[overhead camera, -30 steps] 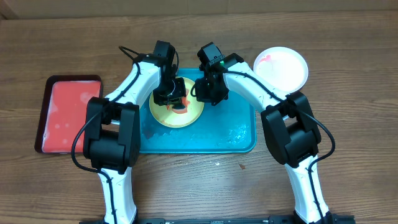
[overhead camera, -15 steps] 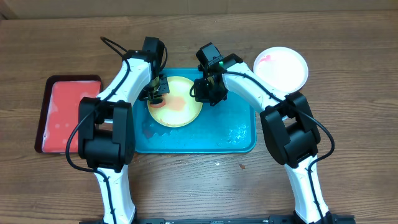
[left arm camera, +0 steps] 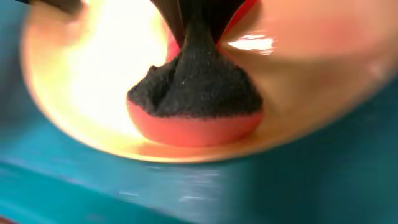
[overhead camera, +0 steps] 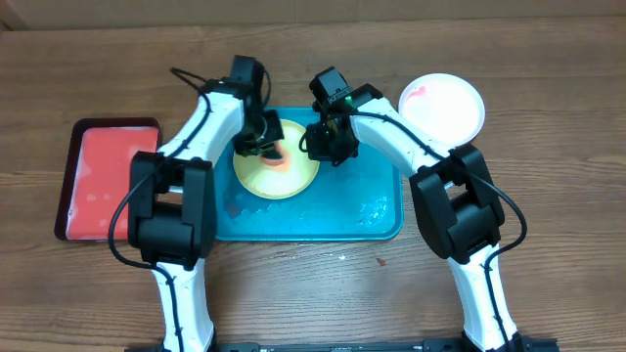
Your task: Clean dirty plates on tray and stack at the side
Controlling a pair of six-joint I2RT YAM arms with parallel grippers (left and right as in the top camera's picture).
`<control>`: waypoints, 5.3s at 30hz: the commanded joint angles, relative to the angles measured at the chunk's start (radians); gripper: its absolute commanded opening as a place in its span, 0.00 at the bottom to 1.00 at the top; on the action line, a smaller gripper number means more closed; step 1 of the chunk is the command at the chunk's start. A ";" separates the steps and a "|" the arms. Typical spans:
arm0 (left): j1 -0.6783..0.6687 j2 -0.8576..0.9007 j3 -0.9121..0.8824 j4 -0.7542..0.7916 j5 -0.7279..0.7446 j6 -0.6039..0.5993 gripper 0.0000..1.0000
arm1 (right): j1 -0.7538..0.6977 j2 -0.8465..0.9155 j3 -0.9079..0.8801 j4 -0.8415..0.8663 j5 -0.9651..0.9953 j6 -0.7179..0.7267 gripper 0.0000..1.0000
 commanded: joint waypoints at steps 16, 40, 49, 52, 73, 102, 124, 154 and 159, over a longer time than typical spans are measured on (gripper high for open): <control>-0.068 0.031 0.013 -0.159 -0.138 -0.002 0.04 | -0.003 0.013 -0.012 -0.005 0.028 0.000 0.04; -0.008 0.031 0.015 -0.016 0.025 -0.050 0.04 | -0.003 0.013 -0.012 0.003 0.028 0.001 0.04; -0.044 0.031 0.015 -0.021 0.114 0.097 0.04 | -0.003 0.013 -0.012 -0.002 0.028 0.001 0.04; -0.021 0.030 0.015 -0.036 0.081 0.097 0.04 | -0.003 0.013 -0.012 -0.003 0.028 0.001 0.04; 0.331 -0.216 0.143 -0.262 -0.085 -0.013 0.04 | 0.003 0.006 0.083 -0.055 0.029 -0.003 0.04; 0.761 -0.287 0.105 -0.336 -0.005 -0.010 0.04 | 0.520 -0.193 0.228 -0.080 1.398 -0.798 0.04; 0.760 -0.287 0.105 -0.338 -0.005 -0.010 0.04 | 0.509 -0.193 0.226 0.118 1.328 -0.967 0.04; 0.760 -0.287 0.105 -0.324 -0.006 -0.017 0.04 | -0.532 -0.224 0.181 -0.253 -0.200 -0.624 0.04; 0.760 -0.286 0.105 -0.323 -0.006 -0.017 0.04 | -0.669 -0.224 0.101 -0.194 -0.200 -0.624 0.04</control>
